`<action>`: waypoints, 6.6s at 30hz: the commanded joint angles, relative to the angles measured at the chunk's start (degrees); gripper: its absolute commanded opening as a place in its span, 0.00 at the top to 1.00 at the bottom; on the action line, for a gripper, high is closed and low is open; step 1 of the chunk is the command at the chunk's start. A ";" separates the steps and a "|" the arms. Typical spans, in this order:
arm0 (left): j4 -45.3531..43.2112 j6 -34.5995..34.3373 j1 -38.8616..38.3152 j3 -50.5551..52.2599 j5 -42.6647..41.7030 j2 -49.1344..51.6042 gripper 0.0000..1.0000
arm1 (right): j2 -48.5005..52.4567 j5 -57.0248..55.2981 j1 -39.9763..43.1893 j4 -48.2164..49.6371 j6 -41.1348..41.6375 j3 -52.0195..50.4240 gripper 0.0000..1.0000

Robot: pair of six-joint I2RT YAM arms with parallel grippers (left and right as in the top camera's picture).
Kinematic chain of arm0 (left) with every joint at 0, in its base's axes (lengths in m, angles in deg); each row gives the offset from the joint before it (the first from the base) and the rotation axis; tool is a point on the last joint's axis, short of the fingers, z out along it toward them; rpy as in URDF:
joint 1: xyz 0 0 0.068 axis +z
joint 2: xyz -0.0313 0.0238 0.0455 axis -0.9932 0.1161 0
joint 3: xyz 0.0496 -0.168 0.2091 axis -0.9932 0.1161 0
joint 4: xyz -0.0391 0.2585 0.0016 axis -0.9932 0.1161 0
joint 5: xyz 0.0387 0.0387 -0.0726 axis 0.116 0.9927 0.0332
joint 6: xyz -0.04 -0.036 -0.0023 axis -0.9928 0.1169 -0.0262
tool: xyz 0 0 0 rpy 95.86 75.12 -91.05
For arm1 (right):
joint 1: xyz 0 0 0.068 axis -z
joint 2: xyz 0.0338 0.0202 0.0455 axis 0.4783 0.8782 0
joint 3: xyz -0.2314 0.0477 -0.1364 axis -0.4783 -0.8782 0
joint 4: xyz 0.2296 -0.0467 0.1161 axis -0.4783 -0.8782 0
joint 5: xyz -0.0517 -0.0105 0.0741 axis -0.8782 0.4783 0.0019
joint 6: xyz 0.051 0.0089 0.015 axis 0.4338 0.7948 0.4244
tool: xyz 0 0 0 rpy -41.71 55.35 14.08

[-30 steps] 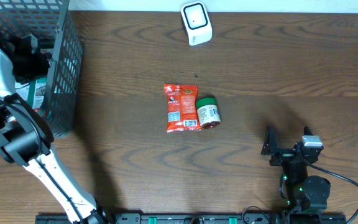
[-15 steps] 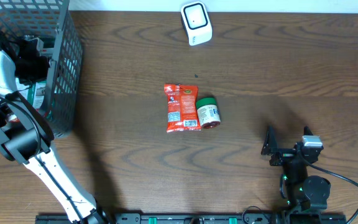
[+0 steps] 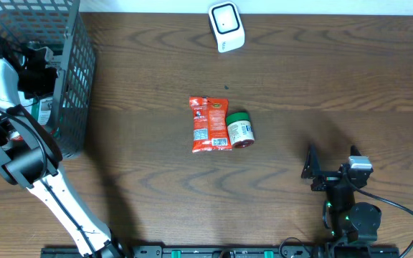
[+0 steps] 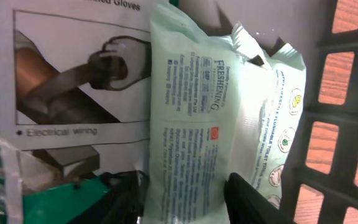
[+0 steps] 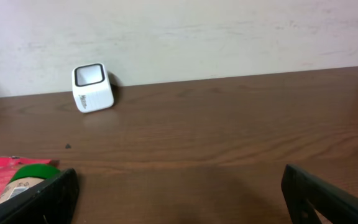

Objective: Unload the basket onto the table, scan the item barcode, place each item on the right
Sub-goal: 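Grasp the mint-green wipes packet in the basket with the left gripper, then carry the wipes packet out and lower it left of the red packet, then release the wipes packet on the table and lift the left gripper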

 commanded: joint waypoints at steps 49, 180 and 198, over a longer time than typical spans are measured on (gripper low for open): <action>-2.75 -29.90 -1.97 -0.76 10.51 -43.32 0.93 | -0.09 -0.11 -0.22 -0.22 -0.33 -0.04 0.01; -28.92 -43.17 -53.22 65.37 20.83 -44.39 0.93 | -0.09 -0.11 -0.22 -0.22 -0.33 -0.04 0.01; -34.03 -43.30 -53.22 65.90 24.85 -44.04 0.93 | -0.09 -0.11 -0.22 -0.22 -0.33 -0.04 0.01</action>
